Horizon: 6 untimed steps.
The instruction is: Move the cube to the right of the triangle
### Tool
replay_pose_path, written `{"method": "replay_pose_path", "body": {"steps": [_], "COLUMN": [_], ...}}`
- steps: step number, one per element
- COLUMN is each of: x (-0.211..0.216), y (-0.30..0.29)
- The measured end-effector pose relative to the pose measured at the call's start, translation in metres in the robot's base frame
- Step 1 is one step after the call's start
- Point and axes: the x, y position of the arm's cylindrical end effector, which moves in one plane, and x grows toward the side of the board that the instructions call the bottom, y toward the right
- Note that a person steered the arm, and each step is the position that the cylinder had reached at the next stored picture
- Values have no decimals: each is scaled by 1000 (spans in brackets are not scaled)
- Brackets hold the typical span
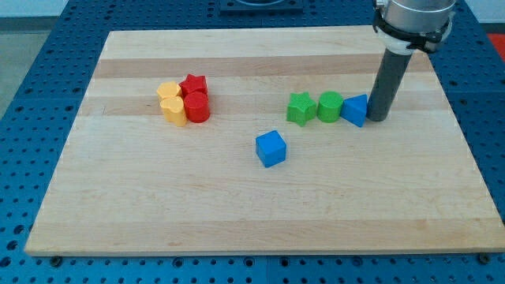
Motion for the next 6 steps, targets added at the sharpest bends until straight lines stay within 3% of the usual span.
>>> {"method": "replay_pose_path", "body": {"steps": [3, 4, 6], "x": [16, 46, 113], "y": [21, 12, -64]}}
